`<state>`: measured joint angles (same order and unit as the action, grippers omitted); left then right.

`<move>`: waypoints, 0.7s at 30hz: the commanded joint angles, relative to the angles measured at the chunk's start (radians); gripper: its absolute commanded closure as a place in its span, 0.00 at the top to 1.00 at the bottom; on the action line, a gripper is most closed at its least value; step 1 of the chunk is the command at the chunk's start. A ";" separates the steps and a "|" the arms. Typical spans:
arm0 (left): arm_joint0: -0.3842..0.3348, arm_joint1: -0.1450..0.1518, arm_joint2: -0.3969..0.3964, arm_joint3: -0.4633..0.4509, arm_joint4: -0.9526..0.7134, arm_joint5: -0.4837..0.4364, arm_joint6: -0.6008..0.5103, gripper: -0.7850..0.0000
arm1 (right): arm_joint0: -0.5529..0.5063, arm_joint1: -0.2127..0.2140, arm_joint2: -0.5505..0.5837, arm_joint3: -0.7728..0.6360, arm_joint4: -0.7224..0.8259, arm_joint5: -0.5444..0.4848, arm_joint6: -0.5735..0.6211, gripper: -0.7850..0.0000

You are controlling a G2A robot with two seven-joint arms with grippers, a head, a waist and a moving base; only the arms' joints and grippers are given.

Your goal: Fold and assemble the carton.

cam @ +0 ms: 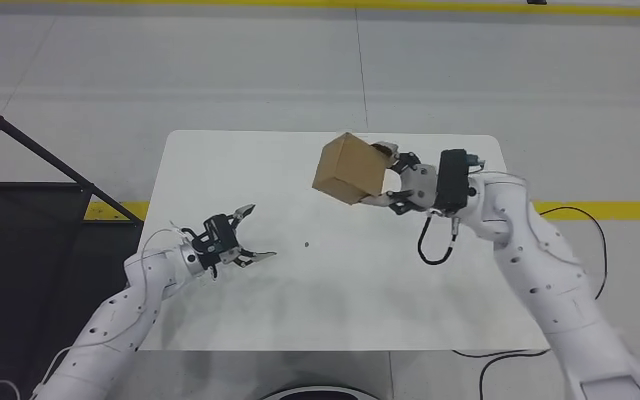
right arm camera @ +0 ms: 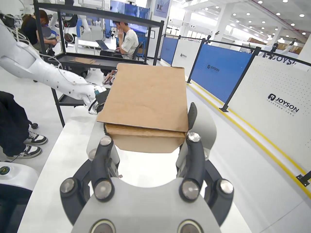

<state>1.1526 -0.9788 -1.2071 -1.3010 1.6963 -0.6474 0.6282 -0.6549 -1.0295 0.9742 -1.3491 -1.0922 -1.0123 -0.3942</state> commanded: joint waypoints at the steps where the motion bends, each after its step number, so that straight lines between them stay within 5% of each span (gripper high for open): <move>1: -0.001 0.000 0.002 0.000 0.002 0.000 0.001 1.00 | 0.010 0.006 0.011 0.000 0.057 0.000 0.005 0.00; 12: -0.006 -0.002 0.014 0.008 0.001 0.001 0.004 1.00 | 0.049 0.023 0.070 0.040 0.408 0.000 0.024 0.00; 21: -0.006 -0.002 0.017 0.006 0.000 0.004 0.008 1.00 | 0.048 0.031 0.081 0.006 0.475 0.000 0.062 0.00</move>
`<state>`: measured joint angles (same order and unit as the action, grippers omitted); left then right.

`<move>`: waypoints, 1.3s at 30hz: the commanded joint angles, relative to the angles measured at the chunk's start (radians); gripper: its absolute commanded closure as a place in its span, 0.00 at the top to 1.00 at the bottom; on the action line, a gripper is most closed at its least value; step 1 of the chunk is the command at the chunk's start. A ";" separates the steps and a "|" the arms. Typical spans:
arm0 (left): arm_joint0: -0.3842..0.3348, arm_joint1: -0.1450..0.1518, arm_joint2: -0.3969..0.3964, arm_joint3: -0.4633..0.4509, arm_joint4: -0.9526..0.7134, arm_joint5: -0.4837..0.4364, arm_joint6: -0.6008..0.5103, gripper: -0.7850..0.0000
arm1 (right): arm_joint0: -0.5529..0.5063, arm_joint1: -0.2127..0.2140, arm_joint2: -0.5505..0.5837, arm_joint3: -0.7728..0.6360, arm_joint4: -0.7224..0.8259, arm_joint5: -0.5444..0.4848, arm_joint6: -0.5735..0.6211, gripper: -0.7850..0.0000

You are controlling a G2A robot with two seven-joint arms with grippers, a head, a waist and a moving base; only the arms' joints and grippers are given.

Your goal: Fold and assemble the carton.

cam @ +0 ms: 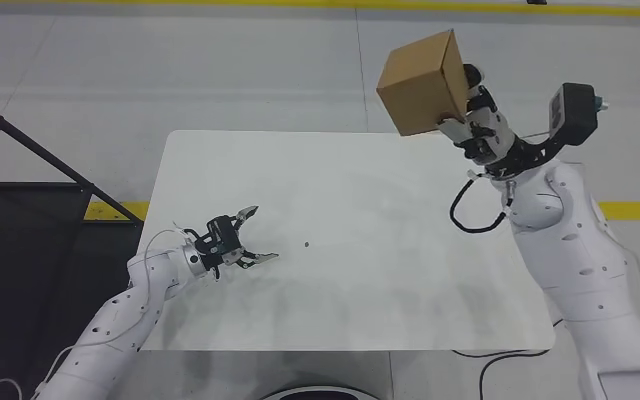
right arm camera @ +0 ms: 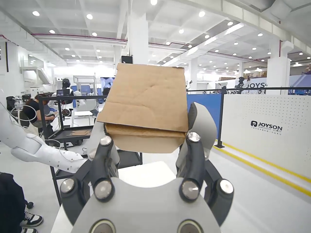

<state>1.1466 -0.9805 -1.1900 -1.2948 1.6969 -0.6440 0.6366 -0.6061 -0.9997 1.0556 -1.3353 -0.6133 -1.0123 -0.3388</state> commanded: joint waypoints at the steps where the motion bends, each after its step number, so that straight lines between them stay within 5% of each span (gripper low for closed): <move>1: 0.001 0.000 0.000 0.000 -0.002 0.001 -0.001 1.00 | -0.001 0.002 -0.001 -0.014 -0.009 0.000 0.009 0.00; 11: 0.002 0.000 -0.001 -0.002 -0.006 0.007 -0.005 1.00 | -0.045 0.029 0.061 -0.173 -0.373 0.016 0.020 0.00; 21: 0.002 0.000 -0.001 -0.002 -0.006 0.007 -0.005 1.00 | -0.199 0.050 0.157 -0.464 -0.732 0.277 0.111 0.00; 30: 0.002 0.000 -0.001 -0.002 -0.006 0.007 -0.005 1.00 | -0.286 0.058 0.216 -0.572 -0.792 0.353 0.147 0.00; 39: 0.002 0.000 -0.001 -0.002 -0.006 0.007 -0.005 1.00 | -0.312 0.056 0.240 -0.509 -0.666 0.304 0.153 0.00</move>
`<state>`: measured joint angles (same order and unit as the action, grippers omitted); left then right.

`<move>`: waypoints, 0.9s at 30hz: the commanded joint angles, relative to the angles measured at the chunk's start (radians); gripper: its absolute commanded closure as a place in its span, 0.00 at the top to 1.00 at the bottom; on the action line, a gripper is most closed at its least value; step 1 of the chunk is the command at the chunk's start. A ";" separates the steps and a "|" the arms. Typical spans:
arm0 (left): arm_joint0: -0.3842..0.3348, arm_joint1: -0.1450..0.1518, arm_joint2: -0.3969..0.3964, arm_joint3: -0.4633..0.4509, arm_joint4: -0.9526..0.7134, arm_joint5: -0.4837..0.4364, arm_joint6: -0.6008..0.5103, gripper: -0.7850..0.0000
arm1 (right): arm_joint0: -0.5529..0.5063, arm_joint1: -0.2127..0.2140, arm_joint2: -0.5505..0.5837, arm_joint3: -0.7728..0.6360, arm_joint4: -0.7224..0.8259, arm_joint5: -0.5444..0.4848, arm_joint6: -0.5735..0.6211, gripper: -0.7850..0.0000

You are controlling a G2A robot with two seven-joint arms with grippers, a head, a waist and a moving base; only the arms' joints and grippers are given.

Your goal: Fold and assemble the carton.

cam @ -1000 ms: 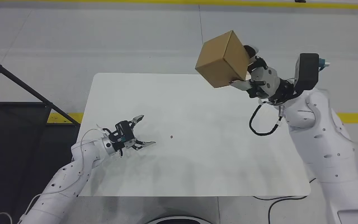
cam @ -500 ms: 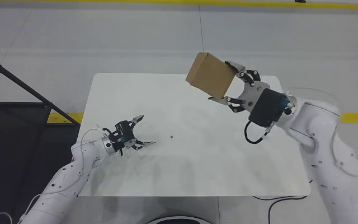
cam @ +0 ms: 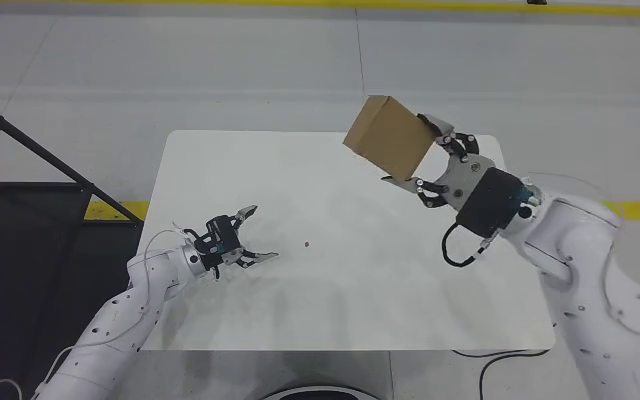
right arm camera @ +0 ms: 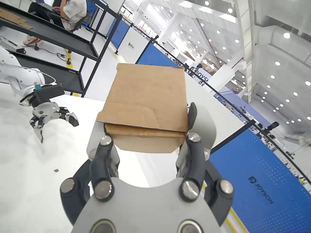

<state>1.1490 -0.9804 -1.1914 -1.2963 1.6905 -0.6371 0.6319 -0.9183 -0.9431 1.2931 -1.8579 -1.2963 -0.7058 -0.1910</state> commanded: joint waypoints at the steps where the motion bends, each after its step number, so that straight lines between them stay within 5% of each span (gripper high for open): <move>1: 0.000 0.000 0.000 0.000 0.000 0.000 0.000 1.00 | -0.001 -0.001 0.004 0.022 0.025 -0.004 0.005 0.00; 18: 0.000 0.000 0.000 0.000 0.000 0.000 0.000 1.00 | -0.073 -0.010 0.075 0.133 0.194 -0.046 -0.286 0.00; 27: 0.000 0.000 0.000 0.000 0.000 0.000 0.000 1.00 | -0.055 -0.014 0.025 0.174 0.146 -0.141 -0.197 0.00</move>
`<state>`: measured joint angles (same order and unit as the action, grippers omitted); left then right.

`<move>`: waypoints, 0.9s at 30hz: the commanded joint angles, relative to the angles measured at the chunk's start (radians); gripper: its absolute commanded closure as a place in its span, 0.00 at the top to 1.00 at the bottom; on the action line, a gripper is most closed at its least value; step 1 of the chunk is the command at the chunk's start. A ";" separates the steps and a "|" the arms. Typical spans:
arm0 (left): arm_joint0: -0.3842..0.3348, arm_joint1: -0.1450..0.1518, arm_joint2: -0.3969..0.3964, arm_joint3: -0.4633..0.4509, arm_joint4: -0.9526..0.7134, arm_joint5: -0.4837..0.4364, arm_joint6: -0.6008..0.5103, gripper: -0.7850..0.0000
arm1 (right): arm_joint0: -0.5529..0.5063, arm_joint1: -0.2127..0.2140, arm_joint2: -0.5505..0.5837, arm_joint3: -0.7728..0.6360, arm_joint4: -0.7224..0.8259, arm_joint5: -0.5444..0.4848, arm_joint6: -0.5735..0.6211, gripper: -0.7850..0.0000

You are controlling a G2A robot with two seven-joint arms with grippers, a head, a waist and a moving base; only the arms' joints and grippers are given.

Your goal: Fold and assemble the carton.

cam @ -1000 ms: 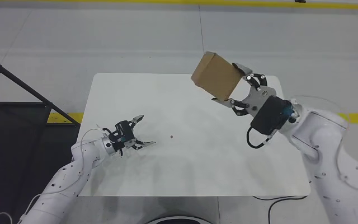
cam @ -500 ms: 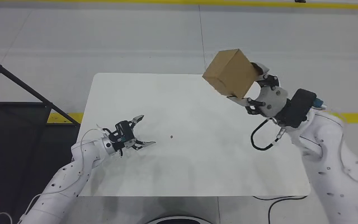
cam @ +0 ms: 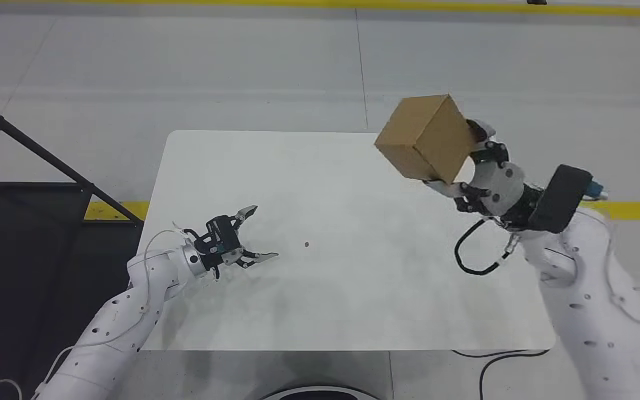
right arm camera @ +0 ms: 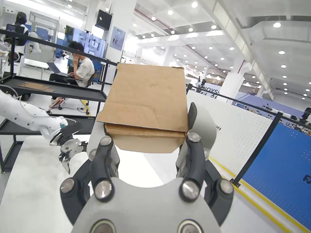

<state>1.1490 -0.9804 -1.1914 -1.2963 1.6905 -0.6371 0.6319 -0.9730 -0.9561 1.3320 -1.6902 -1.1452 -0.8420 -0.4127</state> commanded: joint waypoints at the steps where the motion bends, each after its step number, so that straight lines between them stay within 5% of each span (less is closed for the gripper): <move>1: 0.000 0.000 0.000 0.000 0.000 0.000 0.000 1.00 | 0.000 -0.003 -0.028 0.013 -0.007 -0.009 0.047 0.00; 10: 0.000 0.000 0.000 0.000 0.000 0.000 0.000 1.00 | 0.046 -0.025 -0.208 0.157 0.055 -0.170 0.234 0.00; 27: 0.000 0.000 0.000 0.000 0.000 0.000 0.000 1.00 | 0.256 -0.078 -0.664 0.480 0.254 -0.170 0.340 0.00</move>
<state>1.1490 -0.9804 -1.1914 -1.2963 1.6905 -0.6371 0.6319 -0.7257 -1.0338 0.6843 -1.2200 -0.8951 -1.0123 -0.0665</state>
